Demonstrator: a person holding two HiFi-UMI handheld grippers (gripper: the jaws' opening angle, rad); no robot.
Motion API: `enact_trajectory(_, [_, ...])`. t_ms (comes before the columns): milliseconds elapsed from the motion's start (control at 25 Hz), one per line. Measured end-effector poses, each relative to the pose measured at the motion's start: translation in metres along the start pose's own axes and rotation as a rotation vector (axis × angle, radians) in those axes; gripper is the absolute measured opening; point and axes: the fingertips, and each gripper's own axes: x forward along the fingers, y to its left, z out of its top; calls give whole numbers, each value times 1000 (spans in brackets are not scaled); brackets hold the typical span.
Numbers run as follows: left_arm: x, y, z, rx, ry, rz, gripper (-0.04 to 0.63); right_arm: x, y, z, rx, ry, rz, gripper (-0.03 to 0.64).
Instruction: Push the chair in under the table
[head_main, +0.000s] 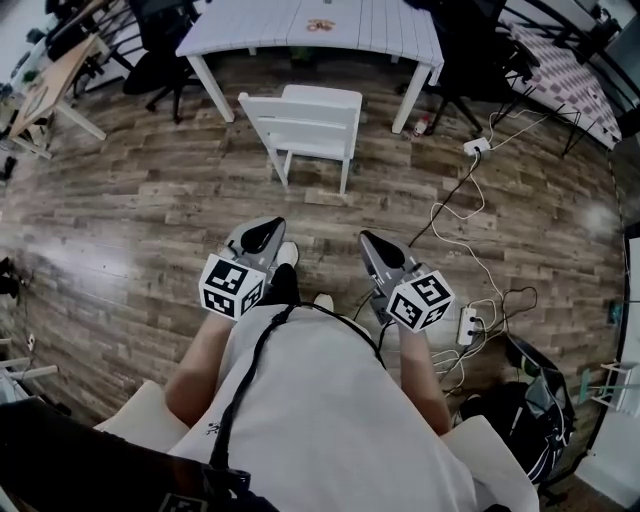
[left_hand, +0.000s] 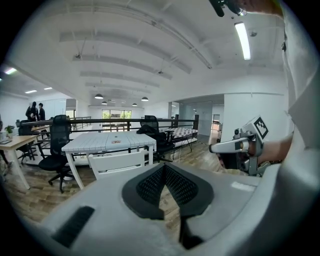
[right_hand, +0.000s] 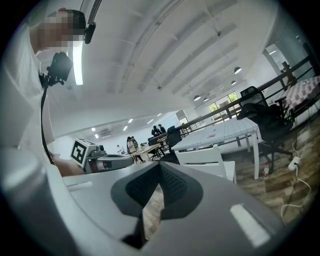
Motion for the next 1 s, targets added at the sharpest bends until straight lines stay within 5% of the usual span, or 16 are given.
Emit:
enact_trajectory(440, [31, 37, 5, -1, 3, -7, 8, 37, -25, 12, -1, 3, -14, 6])
enact_trajectory(1000, [81, 155, 23, -8, 22, -59, 8, 162, -62, 51, -20, 42, -53, 6])
